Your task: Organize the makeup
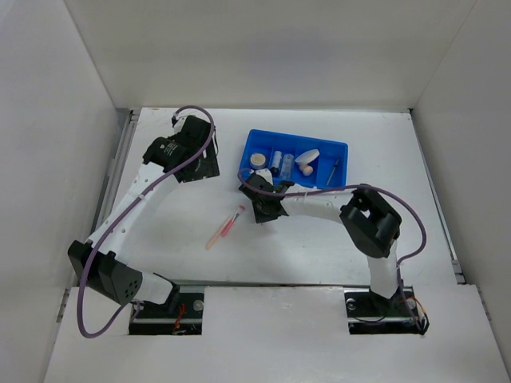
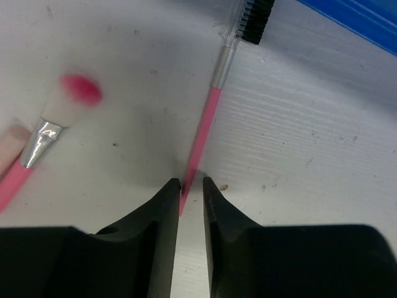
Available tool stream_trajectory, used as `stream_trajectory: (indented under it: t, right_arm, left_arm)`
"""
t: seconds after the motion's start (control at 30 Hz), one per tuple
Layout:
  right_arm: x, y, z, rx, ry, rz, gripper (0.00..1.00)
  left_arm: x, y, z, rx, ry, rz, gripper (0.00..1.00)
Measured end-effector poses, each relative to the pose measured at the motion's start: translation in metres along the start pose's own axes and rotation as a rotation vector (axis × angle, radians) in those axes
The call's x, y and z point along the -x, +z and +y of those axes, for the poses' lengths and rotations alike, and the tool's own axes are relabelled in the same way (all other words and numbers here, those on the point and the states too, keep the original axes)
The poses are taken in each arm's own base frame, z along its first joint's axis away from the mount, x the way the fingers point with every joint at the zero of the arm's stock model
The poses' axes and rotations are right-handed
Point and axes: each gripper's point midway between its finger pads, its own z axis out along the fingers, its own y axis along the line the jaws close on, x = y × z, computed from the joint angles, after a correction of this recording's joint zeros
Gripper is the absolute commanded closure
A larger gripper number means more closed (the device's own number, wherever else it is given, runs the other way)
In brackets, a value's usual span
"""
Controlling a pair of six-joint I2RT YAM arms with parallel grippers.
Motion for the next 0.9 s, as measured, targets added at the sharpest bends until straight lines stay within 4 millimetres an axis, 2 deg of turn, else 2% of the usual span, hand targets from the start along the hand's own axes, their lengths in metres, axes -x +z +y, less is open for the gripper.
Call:
stream_trajectory:
  t: [0.03,0.07,0.17,0.33,0.4,0.47,0.53,0.63,0.7,0.77,0.83,0.9]
  right_arm:
    - [0.001,0.0,0.0,-0.006,0.003,-0.003,0.79]
    - [0.001,0.0,0.0,-0.009,0.006,-0.006,0.88]
    - [0.003,0.001,-0.001,-0.022,0.014,-0.012,0.96]
    - [-0.001,-0.002,0.001,-0.043,0.007,-0.024,0.97]
    - [-0.009,-0.008,0.003,-0.04,-0.005,-0.019,0.97]
    - [-0.022,-0.021,0.002,-0.04,-0.025,-0.005,0.97]
    - [-0.027,-0.042,-0.001,-0.039,-0.032,-0.012,0.97]
    - [-0.012,-0.078,-0.011,-0.031,0.01,-0.068,0.97]
    - [0.014,-0.099,-0.028,-0.034,0.086,-0.134,0.97]
    - [0.043,-0.111,-0.06,-0.059,0.186,-0.19,0.97]
    - [0.071,-0.117,-0.107,-0.12,0.295,-0.24,0.97]
    - [0.089,-0.116,-0.155,-0.197,0.383,-0.267,0.97]
  left_arm:
    - [0.0,0.0,0.0,0.0,0.001,0.0,0.17]
    - [0.0,0.0,0.0,0.001,0.001,0.0,0.17]
    - [0.0,0.0,0.0,0.001,0.001,0.0,0.17]
    - [0.0,0.0,0.0,0.001,0.001,0.0,0.17]
    - [0.0,0.0,0.0,0.001,0.001,0.0,0.17]
    - [0.0,0.0,0.0,0.0,0.0,0.0,0.17]
    - [0.0,0.0,0.0,0.0,0.0,0.0,0.17]
    - [0.0,0.0,-0.001,-0.003,0.0,0.001,0.17]
    - [0.0,0.0,-0.002,-0.008,-0.001,0.001,0.17]
    - [0.0,0.0,-0.002,-0.012,-0.002,0.001,0.17]
    - [0.0,0.0,-0.003,-0.014,-0.003,0.001,0.17]
    - [0.0,0.0,-0.003,-0.017,-0.002,0.003,0.17]
